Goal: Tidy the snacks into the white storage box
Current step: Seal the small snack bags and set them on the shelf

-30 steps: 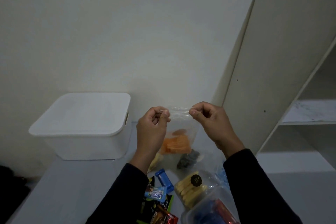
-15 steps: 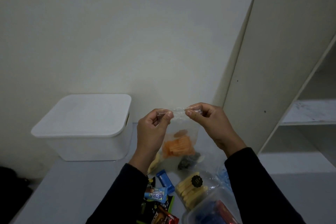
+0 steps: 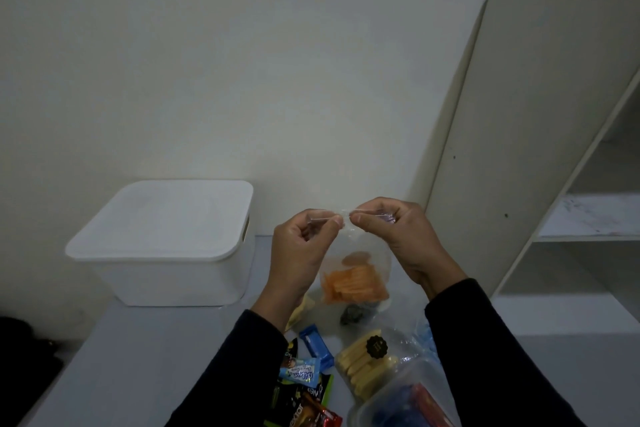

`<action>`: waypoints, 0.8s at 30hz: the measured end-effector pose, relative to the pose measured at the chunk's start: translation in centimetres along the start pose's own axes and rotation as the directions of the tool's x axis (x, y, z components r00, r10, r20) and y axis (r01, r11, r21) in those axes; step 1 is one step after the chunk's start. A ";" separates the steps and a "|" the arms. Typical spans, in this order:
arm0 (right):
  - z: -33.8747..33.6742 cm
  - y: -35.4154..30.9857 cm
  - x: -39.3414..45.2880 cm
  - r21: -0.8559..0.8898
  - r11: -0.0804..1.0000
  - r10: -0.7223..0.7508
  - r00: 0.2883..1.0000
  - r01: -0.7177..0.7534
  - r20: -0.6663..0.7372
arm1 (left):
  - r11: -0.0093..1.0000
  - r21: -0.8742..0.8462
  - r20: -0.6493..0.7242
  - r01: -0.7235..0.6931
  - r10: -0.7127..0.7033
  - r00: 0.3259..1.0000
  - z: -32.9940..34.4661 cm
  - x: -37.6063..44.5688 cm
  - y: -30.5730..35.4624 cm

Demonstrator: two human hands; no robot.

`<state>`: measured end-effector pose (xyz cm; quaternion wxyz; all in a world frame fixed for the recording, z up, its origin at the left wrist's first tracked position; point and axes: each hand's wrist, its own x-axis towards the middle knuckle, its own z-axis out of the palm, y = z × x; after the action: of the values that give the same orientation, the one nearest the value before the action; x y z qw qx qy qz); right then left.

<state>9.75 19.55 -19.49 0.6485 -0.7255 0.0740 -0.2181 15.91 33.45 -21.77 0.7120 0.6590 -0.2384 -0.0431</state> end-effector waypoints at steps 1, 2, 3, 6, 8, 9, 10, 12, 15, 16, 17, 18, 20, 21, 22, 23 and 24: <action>0.0 0.0 0.0 -0.006 1.000 0.000 1.000 0.000 0.001 | 1.000 -0.017 0.007 0.009 -0.009 1.000 0.0 0.0 0.1; 0.1 0.0 0.0 -0.011 1.000 0.003 1.000 -0.003 0.010 | 0.999 -0.037 0.014 0.017 -0.017 1.000 -0.1 0.0 0.2; 0.1 -0.1 0.0 -0.010 1.000 0.011 1.000 -0.011 0.026 | 0.998 -0.052 0.017 0.023 -0.022 1.000 -0.2 0.0 0.3; 0.2 0.0 -0.2 -0.010 0.999 0.031 0.997 -0.030 0.076 | 0.999 -0.044 0.005 0.016 -0.016 1.000 -0.4 0.2 0.3; 0.3 0.0 -0.2 -0.029 0.999 0.027 0.996 -0.024 0.089 | 1.000 -0.005 -0.007 -0.007 0.007 1.000 -0.4 0.2 0.3; 0.2 0.0 -0.2 -0.036 0.999 0.023 0.995 -0.020 0.093 | 1.000 0.010 -0.008 -0.021 0.021 1.000 -0.4 0.1 0.2; 0.2 -0.1 -0.2 -0.038 0.999 0.018 0.995 -0.014 0.096 | 0.999 0.019 -0.008 -0.034 0.034 0.999 -0.4 0.1 0.3; 0.2 -0.2 -0.3 -0.029 1.000 0.010 0.995 -0.007 0.102 | 0.999 0.025 -0.009 -0.043 0.044 0.999 -0.3 0.0 0.2; 0.3 -0.1 -0.6 -0.045 0.999 0.015 0.995 -0.011 0.102 | 0.999 0.026 -0.024 -0.021 0.021 0.999 -0.3 -0.1 0.1; 0.4 0.0 -0.6 -0.056 0.998 0.010 0.995 -0.005 0.096 | 0.999 0.032 -0.026 -0.024 0.025 0.999 -0.4 -0.1 0.1; 0.5 0.1 -0.7 -0.072 0.997 -0.002 0.996 0.008 0.084 | 0.998 0.051 -0.023 -0.039 0.040 0.999 -0.5 -0.1 0.2; 0.6 0.2 -0.8 -0.093 0.995 -0.022 0.998 0.028 0.065 | 0.995 0.078 -0.013 -0.061 0.062 0.998 -0.6 -0.1 0.3; 0.8 -0.1 -1.0 -0.145 0.986 -0.083 0.996 0.086 0.025 | 0.980 0.144 0.022 -0.136 0.134 0.991 -0.8 -0.3 0.5; 0.9 -0.3 -1.1 -0.165 0.979 -0.118 0.993 0.119 0.017 | 0.968 0.178 0.036 -0.179 0.175 0.984 -0.9 -0.3 0.6; 1.0 -0.4 -1.2 -0.177 0.973 -0.147 0.989 0.148 0.018 | 0.956 0.205 0.042 -0.211 0.207 0.977 -1.0 -0.4 0.5; 1.1 -0.6 -1.3 -0.187 0.968 -0.169 0.985 0.170 0.022 | 0.948 0.219 0.041 -0.231 0.228 0.973 -1.0 -0.4 0.4; 1.3 -0.6 -1.4 -0.196 0.963 -0.182 0.983 0.183 0.025 | 0.945 0.220 0.036 -0.241 0.239 0.970 -1.2 -0.5 0.3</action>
<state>8.89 21.37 -19.29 0.5508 -0.7907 0.0261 -0.2660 15.89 34.73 -21.63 0.6326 0.7005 -0.3232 0.0680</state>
